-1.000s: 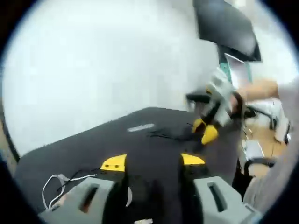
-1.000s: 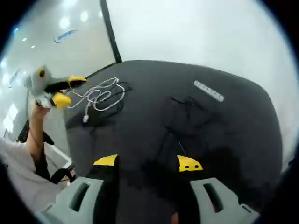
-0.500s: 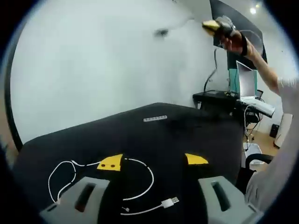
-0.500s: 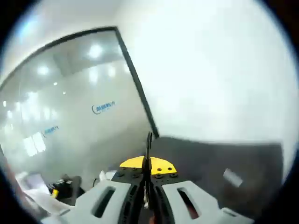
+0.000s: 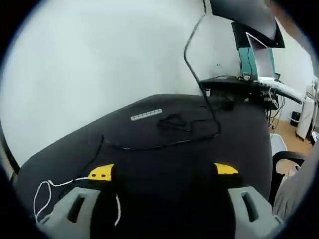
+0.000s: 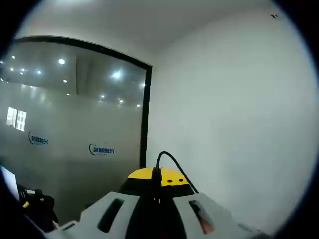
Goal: Grab the wires, straighten them and put them on the rack
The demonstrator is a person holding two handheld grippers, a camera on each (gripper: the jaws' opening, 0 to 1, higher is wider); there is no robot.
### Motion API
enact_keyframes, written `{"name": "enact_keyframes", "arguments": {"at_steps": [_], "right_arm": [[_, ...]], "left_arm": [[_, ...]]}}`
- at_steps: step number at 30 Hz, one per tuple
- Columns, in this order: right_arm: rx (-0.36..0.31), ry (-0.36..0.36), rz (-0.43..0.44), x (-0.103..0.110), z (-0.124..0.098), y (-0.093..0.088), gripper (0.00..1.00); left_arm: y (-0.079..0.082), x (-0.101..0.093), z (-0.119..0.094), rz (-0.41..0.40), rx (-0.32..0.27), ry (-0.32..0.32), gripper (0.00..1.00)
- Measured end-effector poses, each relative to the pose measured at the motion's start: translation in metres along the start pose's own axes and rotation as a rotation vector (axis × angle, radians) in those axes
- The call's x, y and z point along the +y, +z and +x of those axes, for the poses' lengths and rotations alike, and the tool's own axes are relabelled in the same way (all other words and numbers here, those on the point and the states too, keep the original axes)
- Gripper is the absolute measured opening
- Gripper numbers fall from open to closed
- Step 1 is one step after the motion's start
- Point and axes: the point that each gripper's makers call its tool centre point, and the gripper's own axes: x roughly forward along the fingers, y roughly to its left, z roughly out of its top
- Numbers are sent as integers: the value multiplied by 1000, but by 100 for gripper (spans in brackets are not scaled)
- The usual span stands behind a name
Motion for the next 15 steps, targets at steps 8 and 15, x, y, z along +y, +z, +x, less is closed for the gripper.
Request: {"name": "enact_keyframes", "arguments": {"at_steps": [8, 15], "right_arm": [[308, -21, -15, -21, -8, -149, 1], [625, 71, -73, -23, -28, -339, 1]], "left_arm": [[77, -80, -5, 521, -334, -143, 31], [63, -200, -22, 433, -248, -425, 28]]}}
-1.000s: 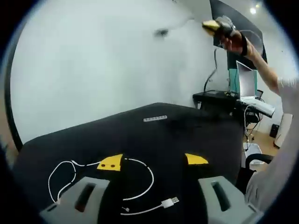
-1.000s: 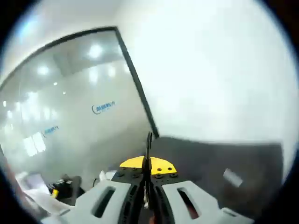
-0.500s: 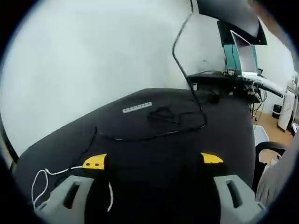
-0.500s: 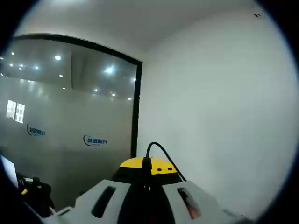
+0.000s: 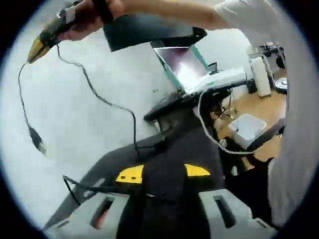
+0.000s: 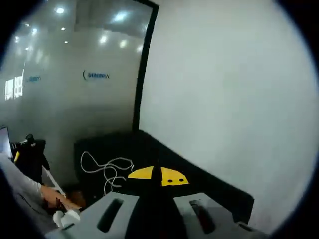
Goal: Grab the wires, straighten them and put them on the rack
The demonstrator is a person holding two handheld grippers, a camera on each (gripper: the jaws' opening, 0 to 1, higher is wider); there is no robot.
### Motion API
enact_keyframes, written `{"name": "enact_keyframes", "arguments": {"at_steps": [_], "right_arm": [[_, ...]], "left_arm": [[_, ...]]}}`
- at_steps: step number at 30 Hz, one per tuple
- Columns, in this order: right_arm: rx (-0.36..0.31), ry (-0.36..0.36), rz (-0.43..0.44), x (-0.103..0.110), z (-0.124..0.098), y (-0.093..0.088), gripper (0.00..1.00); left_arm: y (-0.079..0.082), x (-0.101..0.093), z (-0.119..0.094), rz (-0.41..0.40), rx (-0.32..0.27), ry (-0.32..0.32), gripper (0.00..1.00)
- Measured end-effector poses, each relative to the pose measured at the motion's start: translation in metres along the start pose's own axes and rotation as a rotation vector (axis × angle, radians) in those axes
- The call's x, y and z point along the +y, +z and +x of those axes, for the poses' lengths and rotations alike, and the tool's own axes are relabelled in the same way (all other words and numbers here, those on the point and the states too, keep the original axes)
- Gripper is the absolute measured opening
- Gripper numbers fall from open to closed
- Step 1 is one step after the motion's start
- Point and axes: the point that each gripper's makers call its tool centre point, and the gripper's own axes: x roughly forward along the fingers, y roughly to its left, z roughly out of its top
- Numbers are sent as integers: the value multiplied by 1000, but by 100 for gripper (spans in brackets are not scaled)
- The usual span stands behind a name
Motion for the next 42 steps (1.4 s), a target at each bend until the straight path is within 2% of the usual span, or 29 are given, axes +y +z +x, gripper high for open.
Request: {"name": "enact_keyframes", "arguments": {"at_steps": [1, 2, 3, 4, 5, 6, 8, 9, 11, 12, 13, 14, 15, 16, 18, 21, 23, 25, 26, 28, 29, 30, 32, 34, 36, 37, 40, 41, 42], "right_arm": [[32, 21, 0, 2, 7, -16, 1], [84, 47, 6, 7, 23, -45, 1], [105, 70, 17, 13, 34, -64, 1], [138, 100, 30, 20, 44, -83, 1], [181, 123, 46, 25, 53, -103, 1], [205, 142, 57, 30, 62, -121, 1], [257, 168, 44, 39, 80, -157, 2], [311, 147, -2, 38, 90, -188, 4], [364, 148, -52, 40, 100, -220, 6], [356, 151, -45, 41, 106, -228, 9], [350, 150, -37, 36, 115, -226, 12], [330, 159, -28, 34, 118, -223, 13], [280, 156, -13, 37, 119, -215, 13], [253, 143, -2, 31, 119, -208, 13], [198, 126, -2, 17, 113, -192, 13], [194, 175, 29, 12, 102, -186, 13], [166, 289, 60, 30, 87, -178, 13], [44, 328, 18, 29, 82, -157, 12], [-41, 359, -12, 39, 82, -146, 11], [-167, 425, -132, 62, 81, -135, 9], [-202, 447, -212, 76, 81, -135, 9], [-201, 504, -343, 100, 82, -140, 9], [-240, 559, -456, 129, 85, -138, 9], [-214, 630, -557, 161, 92, -141, 10], [-187, 728, -708, 189, 102, -146, 11], [-158, 749, -761, 193, 108, -150, 11], [-33, 829, -931, 209, 135, -171, 10], [12, 833, -981, 211, 147, -177, 10], [43, 859, -1082, 216, 160, -186, 10]], "left_arm": [[-4, -14, 0, -22, 25, -47, 43], [-4, -20, 0, -71, 8, -50, 57], [-11, -20, -3, -156, 33, -38, 66], [-19, -26, -8, -219, 66, -63, 70], [-22, -29, -13, -236, 55, -67, 73], [-30, -32, -21, -220, 83, -62, 76], [-66, -37, -44, -186, 265, -45, 83], [-79, -35, -56, -170, 319, -34, 87], [-94, -21, -83, -158, 377, 22, 96], [-103, -12, -96, -171, 408, 71, 96], [-115, 1, -112, -186, 473, 142, 96], [-119, 9, -122, -178, 497, 171, 96], [-119, 18, -132, -158, 485, 200, 96], [-110, 34, -143, -172, 413, 272, 96], [-101, 50, -161, -204, 377, 317, 96], [-80, 88, -201, -22, 374, 386, 96], [-51, 98, -226, 114, 243, 364, 96], [-20, 91, -249, 188, 52, 310, 96], [-10, 86, -259, 191, -26, 283, 96], [-9, 86, -270, 133, -87, 261, 96], [-10, 91, -275, 166, -115, 286, 96], [-13, 95, -279, 144, -144, 302, 96], [-20, 95, -280, 31, -182, 291, 96], [-18, 95, -281, 25, -243, 300, 96], [-18, 93, -280, -65, -323, 293, 96], [-17, 94, -280, -105, -390, 305, 96], [-43, 107, -277, -282, -490, 341, 96], [-59, 114, -278, -312, -481, 369, 96], [-73, 123, -279, -370, -493, 399, 95]]}}
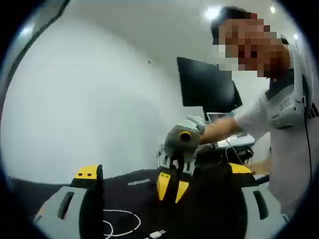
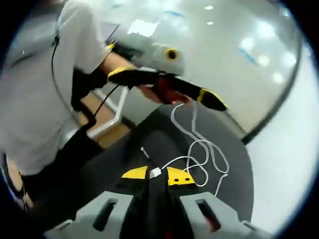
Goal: Grab the wires, straighten them and put them on the rack
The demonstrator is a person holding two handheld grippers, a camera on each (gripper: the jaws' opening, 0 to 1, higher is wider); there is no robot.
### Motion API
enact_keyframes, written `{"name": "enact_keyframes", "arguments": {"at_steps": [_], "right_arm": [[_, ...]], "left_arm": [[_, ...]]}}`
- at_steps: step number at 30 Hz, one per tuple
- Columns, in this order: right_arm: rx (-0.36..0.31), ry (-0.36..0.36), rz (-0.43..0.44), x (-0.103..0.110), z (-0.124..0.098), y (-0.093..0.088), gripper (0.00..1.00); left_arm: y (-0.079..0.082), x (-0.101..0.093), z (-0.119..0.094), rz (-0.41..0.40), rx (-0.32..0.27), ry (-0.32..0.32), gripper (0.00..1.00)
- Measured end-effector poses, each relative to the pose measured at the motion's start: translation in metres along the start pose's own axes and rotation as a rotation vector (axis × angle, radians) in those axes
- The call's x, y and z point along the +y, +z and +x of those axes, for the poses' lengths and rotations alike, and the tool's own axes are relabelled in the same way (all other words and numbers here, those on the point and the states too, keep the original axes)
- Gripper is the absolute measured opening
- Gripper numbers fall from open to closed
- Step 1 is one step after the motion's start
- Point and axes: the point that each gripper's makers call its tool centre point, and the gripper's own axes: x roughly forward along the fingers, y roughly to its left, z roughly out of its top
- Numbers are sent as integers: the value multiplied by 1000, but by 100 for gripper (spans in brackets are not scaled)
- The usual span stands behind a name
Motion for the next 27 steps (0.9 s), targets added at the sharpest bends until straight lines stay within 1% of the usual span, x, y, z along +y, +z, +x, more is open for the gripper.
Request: {"name": "enact_keyframes", "arguments": {"at_steps": [1, 2, 3, 4, 5, 6, 7, 8, 9, 10, 11, 12, 13, 14, 15, 16, 17, 18, 19, 20, 21, 22, 23, 24, 25, 26, 27], "right_arm": [[27, 23, -31, 0, 7, -4, 10], [79, 49, -94, -3, 16, -10, 10], [86, 42, -118, -13, 21, -19, 10], [72, 38, -96, -19, 28, -17, 10], [66, 54, -86, -23, 30, -20, 10], [66, 66, -93, -27, 35, -23, 10], [99, 117, -141, -30, 39, -36, 10], [117, 160, -139, -30, 42, -45, 9], [136, 177, -150, -33, 47, -54, 9], [143, 179, -152, -35, 50, -58, 9], [157, 211, -149, -30, 55, -63, 9], [154, 236, -125, -27, 59, -66, 6], [136, 255, -87, -27, 60, -61, 4], [114, 204, 13, -37, 60, -57, 1], [56, 177, 22, -38, 53, -45, 0], [24, 194, 42, -35, 43, -39, 0], [-12, 171, 88, -38, 29, -33, 0], [-86, 116, 174, -45, 8, -23, 0], [-135, 91, 231, -48, -5, -17, 0], [-229, 46, 331, -54, -33, -12, 0], [-292, -22, 394, -64, -55, -11, 1], [-344, -84, 438, -74, -70, -12, 1], [-421, -152, 537, -92, -93, -16, 1], [-517, -198, 647, -101, -119, -14, 1], [-626, -256, 724, -110, -146, -12, 1], [-721, -357, 779, -122, -175, -15, 1], [-818, -432, 837, -128, -202, -18, 1]], "left_arm": [[-7, 6, -3, -49, -8, 4, 94], [-16, 11, -2, -65, -2, 3, 94], [-19, 16, -2, -60, -14, 10, 93], [-23, 19, 0, -85, -18, 13, 92], [-22, 20, 1, -84, -8, 13, 88], [-20, 18, 2, -72, -11, 12, 86], [-16, 17, -1, -103, -46, 8, 82], [-20, 19, -2, -161, -38, 15, 78], [-24, 21, -2, -150, -10, 26, 76], [-24, 26, -2, -113, -11, 44, 75], [-22, 26, -2, -114, -30, 42, 74], [-22, 25, -1, -126, -24, 35, 73], [-26, 24, 1, -123, -10, 35, 73], [-29, 24, 1, -108, 6, 39, 73], [-30, 24, 1, -107, 12, 39, 73], [-30, 23, 1, -104, 15, 43, 73], [-30, 25, 1, -105, 13, 54, 73], [-27, 26, 0, -119, 1, 65, 73], [-19, 30, 0, -162, -39, 69, 73], [-13, 32, -2, -191, -69, 68, 73], [-7, 36, -5, -221, -101, 77, 73], [-5, 39, -5, -228, -112, 86, 72], [-4, 43, -4, -229, -116, 99, 69], [-3, 46, 0, -240, -108, 117, 64], [-2, 46, 6, -252, -103, 129, 56], [3, 46, 16, -271, -113, 142, 49], [7, 45, 28, -283, -115, 159, 41]]}}
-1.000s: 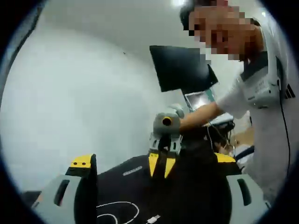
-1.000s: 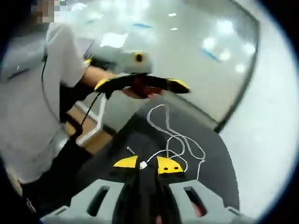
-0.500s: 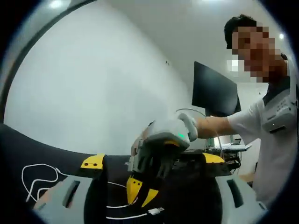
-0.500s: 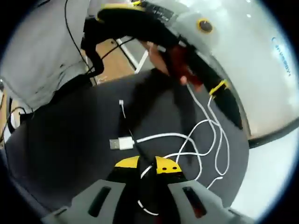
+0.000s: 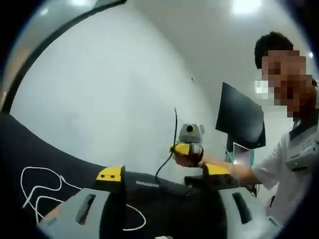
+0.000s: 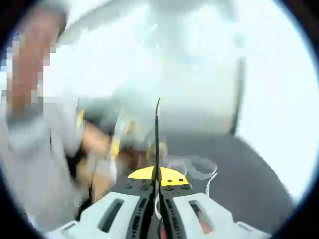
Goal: Grab the wires, straighten them and put them on the rack
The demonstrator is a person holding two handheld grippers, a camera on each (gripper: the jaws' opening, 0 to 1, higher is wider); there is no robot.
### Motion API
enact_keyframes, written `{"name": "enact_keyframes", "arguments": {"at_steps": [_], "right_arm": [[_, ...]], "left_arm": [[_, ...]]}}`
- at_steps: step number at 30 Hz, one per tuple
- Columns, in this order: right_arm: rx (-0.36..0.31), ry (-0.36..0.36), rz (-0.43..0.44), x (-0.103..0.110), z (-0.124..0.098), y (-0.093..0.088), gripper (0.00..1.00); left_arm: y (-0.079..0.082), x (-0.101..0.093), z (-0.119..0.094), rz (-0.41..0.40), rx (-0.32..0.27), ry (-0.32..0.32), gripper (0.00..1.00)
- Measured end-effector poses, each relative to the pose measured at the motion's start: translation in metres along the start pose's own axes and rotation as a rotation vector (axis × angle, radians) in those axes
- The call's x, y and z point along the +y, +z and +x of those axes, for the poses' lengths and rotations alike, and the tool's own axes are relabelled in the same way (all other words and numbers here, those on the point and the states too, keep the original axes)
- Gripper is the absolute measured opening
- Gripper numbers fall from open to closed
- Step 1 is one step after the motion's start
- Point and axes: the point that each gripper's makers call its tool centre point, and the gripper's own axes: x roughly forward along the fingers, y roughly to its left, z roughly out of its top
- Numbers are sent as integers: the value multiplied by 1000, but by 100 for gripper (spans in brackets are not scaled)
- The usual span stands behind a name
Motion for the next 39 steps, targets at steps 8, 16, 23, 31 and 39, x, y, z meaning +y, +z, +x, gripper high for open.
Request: {"name": "enact_keyframes", "arguments": {"at_steps": [8, 16, 23, 31, 39], "right_arm": [[-106, -391, 283, -96, -104, -15, 1], [-73, -573, 508, -169, -169, -85, 1], [-165, -525, 658, -174, -163, -105, 1], [-18, -677, 632, -205, -191, -118, 8], [-47, -1010, 605, -250, -256, -124, 11]], "left_arm": [[-15, -39, 161, 323, 39, -28, 34], [-136, 20, 264, 163, 394, 18, 46], [-196, 15, 289, 280, 553, -69, 49], [-217, 44, 302, 445, 701, 44, 6], [-270, 58, 301, 489, 929, 78, 1]]}}
